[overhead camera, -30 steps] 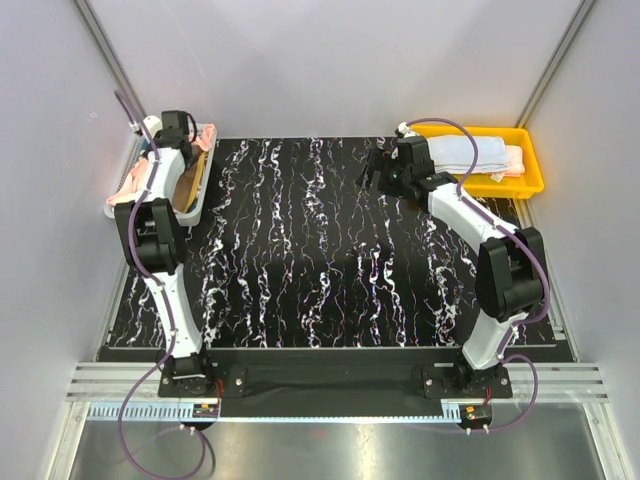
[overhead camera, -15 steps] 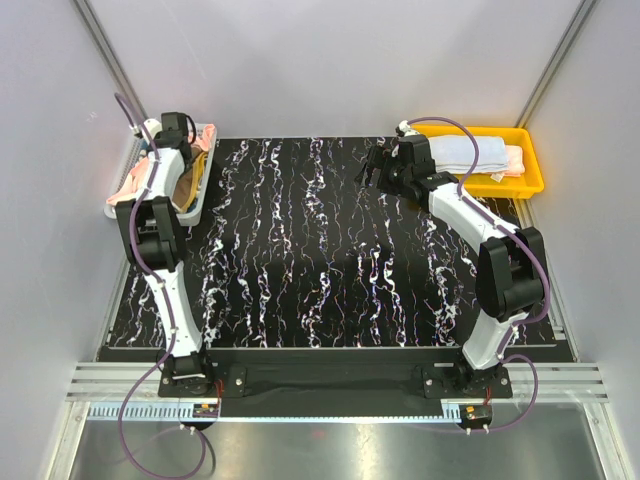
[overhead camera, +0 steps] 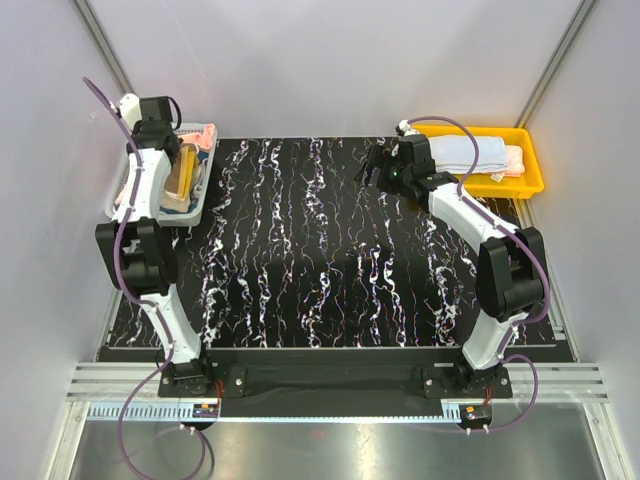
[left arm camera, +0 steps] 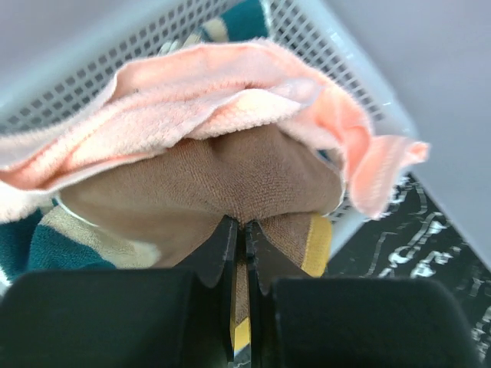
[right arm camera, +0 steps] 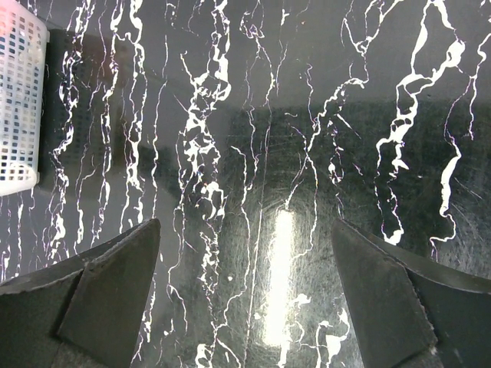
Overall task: Fold and stack the towels
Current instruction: Grab crumpled towel, then move the towel to the center of the board
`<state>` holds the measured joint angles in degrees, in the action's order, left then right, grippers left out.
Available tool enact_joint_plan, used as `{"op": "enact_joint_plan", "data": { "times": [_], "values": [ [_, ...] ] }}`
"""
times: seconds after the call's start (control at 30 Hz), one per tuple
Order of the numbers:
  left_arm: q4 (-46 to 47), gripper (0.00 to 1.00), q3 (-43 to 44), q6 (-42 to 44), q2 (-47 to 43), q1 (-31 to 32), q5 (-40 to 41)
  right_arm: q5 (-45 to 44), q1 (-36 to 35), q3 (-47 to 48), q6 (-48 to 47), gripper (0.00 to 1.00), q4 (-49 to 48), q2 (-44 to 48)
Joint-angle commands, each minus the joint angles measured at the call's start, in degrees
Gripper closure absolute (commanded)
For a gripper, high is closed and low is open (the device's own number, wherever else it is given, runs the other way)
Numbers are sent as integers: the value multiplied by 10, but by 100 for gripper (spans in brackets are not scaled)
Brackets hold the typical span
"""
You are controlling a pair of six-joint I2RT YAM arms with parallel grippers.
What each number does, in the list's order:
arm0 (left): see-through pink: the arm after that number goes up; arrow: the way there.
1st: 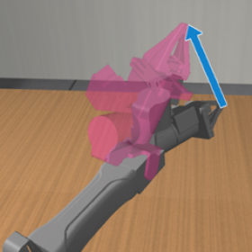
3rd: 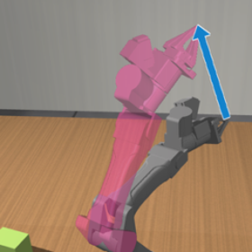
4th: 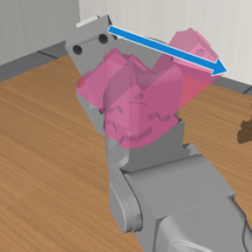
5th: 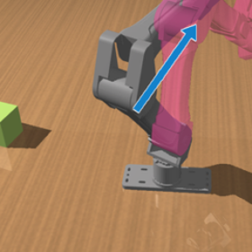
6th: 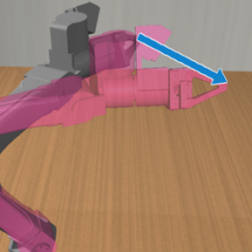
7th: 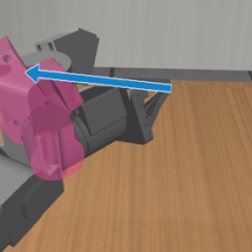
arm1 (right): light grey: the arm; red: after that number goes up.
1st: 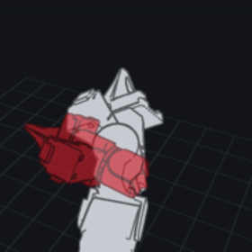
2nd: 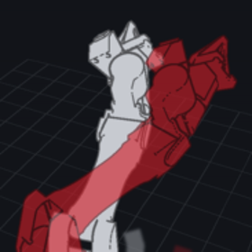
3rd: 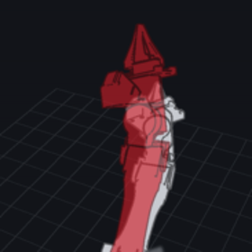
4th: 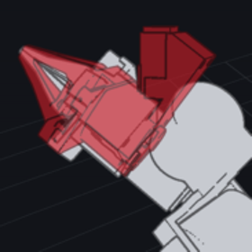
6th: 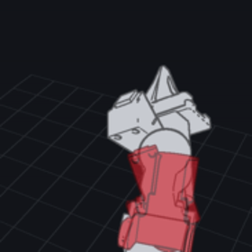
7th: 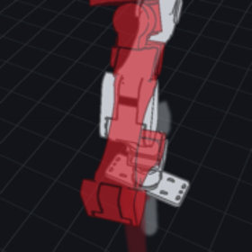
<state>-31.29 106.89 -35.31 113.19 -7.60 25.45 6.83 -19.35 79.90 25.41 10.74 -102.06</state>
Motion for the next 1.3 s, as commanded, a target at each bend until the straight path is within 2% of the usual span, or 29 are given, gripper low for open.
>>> {"op": "enact_joint_plan", "data": {
  "times": [0.0, 0.07, 0.3, 0.33, 0.37, 0.43, 0.53, 0.57, 0.6, 0.73, 0.87, 1.07, 1.27],
  "values": [
    [73, 100, -10, 20, -67, 9, -12, 6, -6, 8, -2, 1, -26, 5],
    [59, 97, -2, 18, -65, 7, -16, 7, -6, 8, -4, 1, -23, 4],
    [73, 98, -1, 31, -80, 8, -51, 1, -9, 9, -7, 1, -20, 6],
    [76, 96, 0, 30, -82, 8, -55, 1, -9, 9, -7, 1, -20, 5],
    [74, 88, 2, 30, -81, 7, -66, 0, -9, 9, -7, 1, -19, 4],
    [67, 82, 9, 26, -76, 7, -73, 1, -9, 10, -5, 1, -18, -1],
    [71, 80, -4, 17, -68, 7, -102, 2, -10, 14, -5, 1, -16, -4],
    [78, 81, -18, 16, -68, 7, -110, 0, -10, 14, -5, 1, -15, -4],
    [84, 89, -26, 10, -70, 7, -117, -1, -10, 13, -5, 1, -15, -4],
    [128, 100, -63, 2, -83, 7, -145, -2, -10, 15, -7, 1, -14, -6],
    [151, 100, -56, 0, -96, 7, -164, -1, -13, 16, -7, 1, -13, -9],
    [262, 100, -123, -7, -178, 8, -167, -2, -16, 17, -8, 1, -14, -11],
    [307, 100, -148, -28, -219, 9, -147, -6, -20, 20, -10, 1, -12, -16]
  ]
}}
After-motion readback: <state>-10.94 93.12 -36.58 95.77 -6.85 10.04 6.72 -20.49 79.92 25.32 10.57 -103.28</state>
